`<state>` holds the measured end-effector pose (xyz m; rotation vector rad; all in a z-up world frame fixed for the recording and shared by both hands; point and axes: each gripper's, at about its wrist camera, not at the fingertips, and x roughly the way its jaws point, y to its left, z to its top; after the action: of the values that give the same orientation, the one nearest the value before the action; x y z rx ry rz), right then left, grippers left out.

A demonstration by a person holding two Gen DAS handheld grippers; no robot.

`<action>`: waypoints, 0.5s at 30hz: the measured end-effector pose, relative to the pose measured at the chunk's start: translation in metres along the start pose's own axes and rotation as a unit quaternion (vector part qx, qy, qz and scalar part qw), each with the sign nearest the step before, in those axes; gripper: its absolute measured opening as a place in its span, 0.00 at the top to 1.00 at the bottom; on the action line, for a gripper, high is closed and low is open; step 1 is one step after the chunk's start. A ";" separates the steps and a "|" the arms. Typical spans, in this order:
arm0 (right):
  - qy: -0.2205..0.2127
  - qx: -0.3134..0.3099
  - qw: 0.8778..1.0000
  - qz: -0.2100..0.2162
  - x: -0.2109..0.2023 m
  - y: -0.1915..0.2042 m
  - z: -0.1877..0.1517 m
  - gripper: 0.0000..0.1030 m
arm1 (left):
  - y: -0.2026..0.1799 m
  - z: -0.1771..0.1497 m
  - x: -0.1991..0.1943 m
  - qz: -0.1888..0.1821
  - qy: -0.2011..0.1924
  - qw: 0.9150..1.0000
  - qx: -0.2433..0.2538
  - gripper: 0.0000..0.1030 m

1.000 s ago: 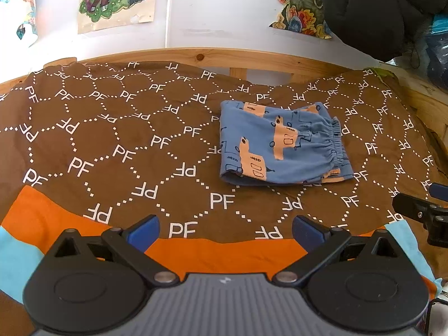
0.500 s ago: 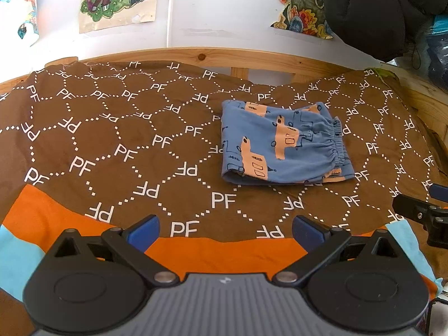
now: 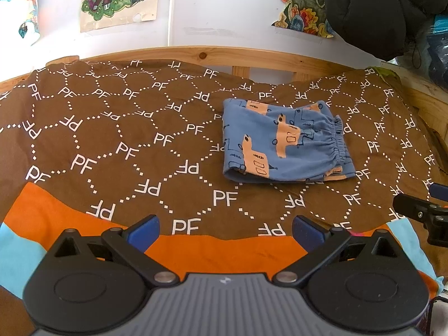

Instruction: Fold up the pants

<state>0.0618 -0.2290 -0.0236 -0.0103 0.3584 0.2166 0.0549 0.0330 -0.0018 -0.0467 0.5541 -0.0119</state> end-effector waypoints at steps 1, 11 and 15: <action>0.000 0.000 1.000 0.000 0.000 0.000 0.001 0.01 | 0.000 0.000 0.000 0.000 0.000 1.000 0.000 0.00; 0.000 0.000 1.000 0.000 0.000 -0.001 0.001 0.01 | -0.001 0.001 -0.003 0.020 0.004 1.000 -0.004 0.00; -0.001 -0.001 1.000 0.000 -0.001 0.000 0.001 0.01 | -0.004 0.003 -0.004 0.026 0.005 1.000 0.004 0.00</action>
<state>0.0614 -0.2296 -0.0225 -0.0112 0.3572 0.2173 0.0532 0.0293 0.0029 -0.0242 0.5654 0.0356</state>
